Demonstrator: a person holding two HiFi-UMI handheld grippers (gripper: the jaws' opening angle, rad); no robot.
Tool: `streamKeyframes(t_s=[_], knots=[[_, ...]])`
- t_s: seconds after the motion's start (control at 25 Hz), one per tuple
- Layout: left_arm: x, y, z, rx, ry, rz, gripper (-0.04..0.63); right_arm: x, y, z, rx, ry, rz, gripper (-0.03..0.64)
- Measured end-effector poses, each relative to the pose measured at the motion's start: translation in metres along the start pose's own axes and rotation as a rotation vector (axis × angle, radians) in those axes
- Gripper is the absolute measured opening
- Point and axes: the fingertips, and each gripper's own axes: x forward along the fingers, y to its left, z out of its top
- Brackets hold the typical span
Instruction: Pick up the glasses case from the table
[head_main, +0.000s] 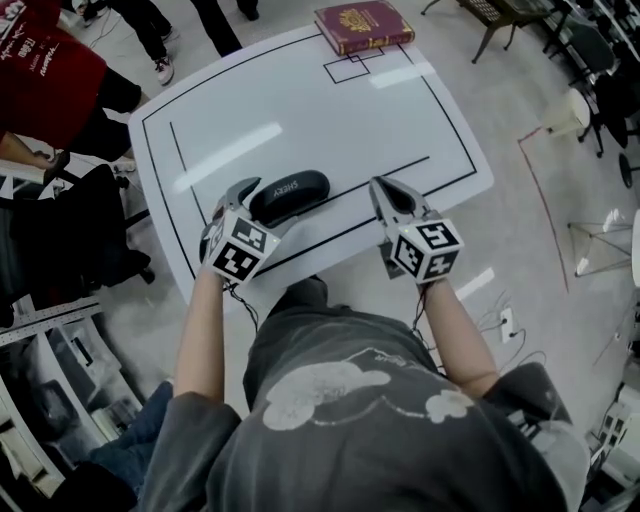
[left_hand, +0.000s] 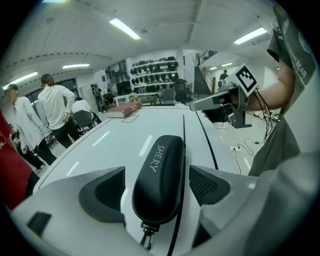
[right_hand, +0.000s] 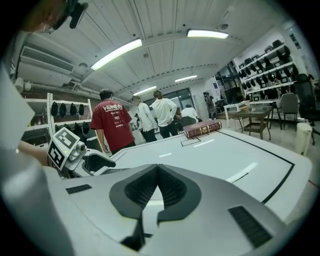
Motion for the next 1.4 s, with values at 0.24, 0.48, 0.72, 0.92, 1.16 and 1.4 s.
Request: streamKeyframes(t_s=[0.24,0.48,0.72,0.92,1.16,1.4], knots=[[0.017,0.000,-0.009,0.019,0.059,-0.047,0.387,0.014,-0.013,-0.001,0.028,0.013,-0.013,0.000],[0.029,-0.003,-0.020,0.061,0.122,-0.059,0.382,0.023,-0.011,-0.002,0.035,0.023,0.001,0.000],[0.030,0.000,-0.019,0.106,0.097,-0.052,0.344,0.025,-0.005,-0.001,0.027,0.025,0.013,0.000],[0.020,0.000,-0.010,0.090,0.052,-0.013,0.336,0.015,-0.002,0.006,0.016,0.002,0.015,0.000],[-0.004,-0.005,0.011,0.041,-0.025,0.056,0.334,-0.010,0.002,0.012,0.004,-0.031,0.022,0.000],[-0.042,-0.023,0.026,-0.037,-0.102,0.134,0.334,-0.046,0.014,0.018,-0.018,-0.073,0.039,0.000]])
